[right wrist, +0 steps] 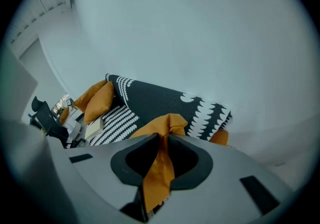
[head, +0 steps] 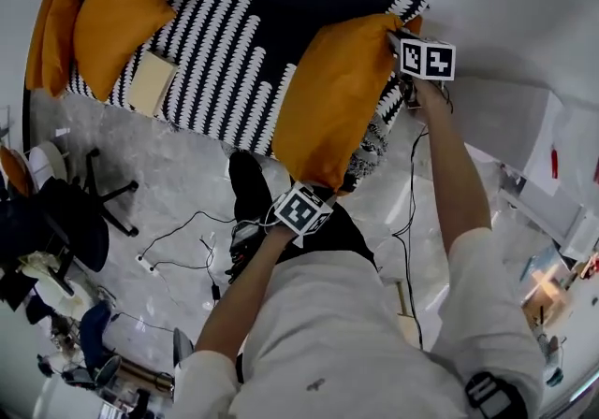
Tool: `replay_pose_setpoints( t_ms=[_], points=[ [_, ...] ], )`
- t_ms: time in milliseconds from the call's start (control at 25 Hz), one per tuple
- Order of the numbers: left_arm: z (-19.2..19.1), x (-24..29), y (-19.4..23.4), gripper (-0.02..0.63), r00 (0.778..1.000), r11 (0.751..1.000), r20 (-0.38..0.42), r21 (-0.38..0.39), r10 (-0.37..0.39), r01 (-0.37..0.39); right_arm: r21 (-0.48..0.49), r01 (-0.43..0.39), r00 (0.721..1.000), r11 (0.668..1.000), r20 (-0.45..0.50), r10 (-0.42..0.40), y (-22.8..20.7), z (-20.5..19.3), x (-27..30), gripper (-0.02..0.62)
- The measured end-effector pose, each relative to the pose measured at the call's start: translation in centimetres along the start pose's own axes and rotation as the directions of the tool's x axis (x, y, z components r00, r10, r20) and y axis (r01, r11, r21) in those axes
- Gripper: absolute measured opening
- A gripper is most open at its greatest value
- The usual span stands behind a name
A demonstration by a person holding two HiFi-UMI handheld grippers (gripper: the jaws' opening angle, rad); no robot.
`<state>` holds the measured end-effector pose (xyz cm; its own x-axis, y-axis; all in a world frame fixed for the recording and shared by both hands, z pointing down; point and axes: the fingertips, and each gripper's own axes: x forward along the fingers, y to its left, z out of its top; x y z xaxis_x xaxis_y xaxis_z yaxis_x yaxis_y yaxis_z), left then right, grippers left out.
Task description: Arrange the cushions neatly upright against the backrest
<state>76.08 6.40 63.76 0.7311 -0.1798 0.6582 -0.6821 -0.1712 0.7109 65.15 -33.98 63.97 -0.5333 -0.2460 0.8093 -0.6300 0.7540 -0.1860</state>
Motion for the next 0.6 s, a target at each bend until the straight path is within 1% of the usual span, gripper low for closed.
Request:
replay_pose_setpoints(
  t_ms=[80, 160, 240, 320, 400, 480, 560, 600],
  points=[
    [-0.4, 0.8, -0.6, 0.024, 0.998, 0.999, -0.056, 0.04, -0.016, 0.018, 0.011, 0.021, 1.0, 1.0, 0.011, -0.021, -0.9, -0.6, -0.9, 0.054],
    [-0.9, 1.3, -1.1, 0.025, 0.996, 0.997, -0.091, 0.075, -0.025, 0.032, 0.04, 0.025, 0.999, 0.999, 0.038, -0.026, -1.6, -1.0, -2.0, 0.158],
    [-1.1, 1.5, -1.4, 0.026, 0.994, 0.995, -0.098, 0.082, -0.041, 0.049, 0.07, 0.018, 0.998, 0.997, 0.067, -0.023, -2.0, -1.2, -3.1, 0.163],
    [-1.2, 1.5, -1.7, 0.03, 0.993, 0.994, -0.099, 0.071, -0.072, 0.079, 0.093, -0.01, 0.995, 0.996, 0.099, 0.001, -1.4, -1.2, -4.2, 0.163],
    [-1.1, 1.3, -2.4, 0.033, 0.986, 0.989, -0.097, 0.053, -0.134, 0.139, 0.112, -0.077, 0.989, 0.991, 0.138, 0.061, 0.3, -1.2, -5.3, 0.162],
    [-0.7, 1.0, -3.4, 0.041, 0.976, 0.978, -0.078, 0.032, -0.204, 0.207, 0.125, -0.178, 0.974, 0.976, 0.161, 0.157, 3.1, -1.7, -6.4, 0.161],
    [0.2, 0.6, -3.9, 0.044, 0.968, 0.969, -0.038, 0.02, -0.246, 0.247, 0.115, -0.267, 0.957, 0.957, 0.151, 0.249, 6.5, -3.0, -6.8, 0.161],
    [0.7, 0.4, -4.0, 0.044, 0.967, 0.967, -0.015, 0.021, -0.254, 0.254, 0.099, -0.293, 0.951, 0.951, 0.132, 0.279, 8.0, -4.0, -6.8, 0.161]
  ],
)
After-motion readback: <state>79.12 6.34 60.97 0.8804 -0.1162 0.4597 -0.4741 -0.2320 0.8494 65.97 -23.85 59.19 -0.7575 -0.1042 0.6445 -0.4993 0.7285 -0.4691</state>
